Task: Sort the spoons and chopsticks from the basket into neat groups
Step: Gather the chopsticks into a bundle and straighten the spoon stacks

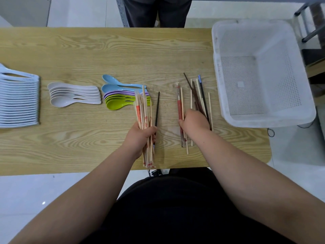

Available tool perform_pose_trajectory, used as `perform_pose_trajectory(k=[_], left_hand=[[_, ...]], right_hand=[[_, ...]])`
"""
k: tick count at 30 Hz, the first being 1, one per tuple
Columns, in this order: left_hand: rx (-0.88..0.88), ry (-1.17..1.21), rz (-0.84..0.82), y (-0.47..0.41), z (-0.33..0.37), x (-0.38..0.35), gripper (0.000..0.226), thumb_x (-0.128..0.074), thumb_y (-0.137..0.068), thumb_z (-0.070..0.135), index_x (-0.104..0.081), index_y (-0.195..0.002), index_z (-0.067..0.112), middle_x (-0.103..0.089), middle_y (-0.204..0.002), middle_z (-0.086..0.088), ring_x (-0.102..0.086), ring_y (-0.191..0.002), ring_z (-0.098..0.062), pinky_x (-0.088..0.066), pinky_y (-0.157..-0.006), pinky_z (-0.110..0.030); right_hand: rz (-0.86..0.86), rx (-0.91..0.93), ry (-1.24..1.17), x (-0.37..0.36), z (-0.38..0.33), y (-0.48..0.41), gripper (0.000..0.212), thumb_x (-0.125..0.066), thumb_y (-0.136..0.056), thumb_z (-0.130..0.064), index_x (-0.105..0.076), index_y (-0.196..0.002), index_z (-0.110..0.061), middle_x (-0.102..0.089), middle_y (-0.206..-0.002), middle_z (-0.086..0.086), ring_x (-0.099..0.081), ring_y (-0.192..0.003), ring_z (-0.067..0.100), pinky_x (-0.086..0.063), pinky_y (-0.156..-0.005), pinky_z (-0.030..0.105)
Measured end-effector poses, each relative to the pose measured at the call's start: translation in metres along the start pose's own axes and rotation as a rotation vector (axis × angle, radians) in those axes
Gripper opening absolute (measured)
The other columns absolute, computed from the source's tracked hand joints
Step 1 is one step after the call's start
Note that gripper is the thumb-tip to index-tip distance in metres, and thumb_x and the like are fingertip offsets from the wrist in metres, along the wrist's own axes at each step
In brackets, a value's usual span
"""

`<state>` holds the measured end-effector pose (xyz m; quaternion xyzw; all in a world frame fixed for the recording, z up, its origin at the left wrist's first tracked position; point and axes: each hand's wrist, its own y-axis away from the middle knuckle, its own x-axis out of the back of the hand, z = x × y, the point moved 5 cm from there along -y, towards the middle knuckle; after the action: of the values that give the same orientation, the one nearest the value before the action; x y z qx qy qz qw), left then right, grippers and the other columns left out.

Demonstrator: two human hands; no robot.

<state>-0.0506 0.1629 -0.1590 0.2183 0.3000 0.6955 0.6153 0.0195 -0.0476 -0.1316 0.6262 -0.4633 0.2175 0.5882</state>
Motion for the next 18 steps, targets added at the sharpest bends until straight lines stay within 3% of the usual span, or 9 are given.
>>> perform_pose_trajectory(k=[3,7,13,18], left_hand=[[-0.012,0.002,0.004,0.001,-0.001,0.002,0.032,-0.076,-0.071,0.020,-0.058,-0.095,0.010,-0.061,-0.069,-0.012,-0.060,-0.063,-0.028,-0.056,-0.066,-0.040],[-0.013,-0.013,0.021,0.001,-0.001,0.003,0.031,-0.076,-0.072,0.022,-0.058,-0.095,0.012,-0.062,-0.067,-0.011,-0.061,-0.063,-0.028,-0.055,-0.064,-0.039],[-0.013,-0.012,0.034,0.001,-0.002,0.005,0.031,-0.076,-0.072,0.024,-0.058,-0.096,0.014,-0.062,-0.065,-0.007,-0.062,-0.063,-0.027,-0.054,-0.065,-0.039],[-0.016,-0.028,0.037,0.003,-0.001,0.002,0.033,-0.075,-0.070,0.025,-0.058,-0.097,0.014,-0.063,-0.064,-0.006,-0.062,-0.060,-0.024,-0.054,-0.060,-0.036]], right_hand=[[-0.015,-0.015,-0.057,0.000,-0.004,0.001,0.023,-0.060,-0.097,-0.024,-0.057,-0.115,-0.010,-0.064,-0.110,0.010,-0.063,-0.097,0.031,-0.040,-0.065,0.030],[-0.073,-0.054,-0.063,-0.001,-0.003,0.004,0.023,-0.063,-0.094,-0.025,-0.059,-0.112,-0.011,-0.063,-0.102,0.006,-0.054,-0.079,0.024,-0.030,-0.049,0.027],[-0.092,-0.095,-0.043,-0.007,-0.010,0.006,0.034,-0.063,-0.092,-0.015,-0.054,-0.123,-0.008,-0.060,-0.124,0.015,-0.062,-0.109,0.033,-0.046,-0.074,0.032],[-0.136,-0.093,-0.113,-0.011,-0.008,0.008,0.035,-0.067,-0.088,-0.016,-0.055,-0.119,-0.006,-0.064,-0.113,0.012,-0.064,-0.097,0.030,-0.046,-0.065,0.030]])
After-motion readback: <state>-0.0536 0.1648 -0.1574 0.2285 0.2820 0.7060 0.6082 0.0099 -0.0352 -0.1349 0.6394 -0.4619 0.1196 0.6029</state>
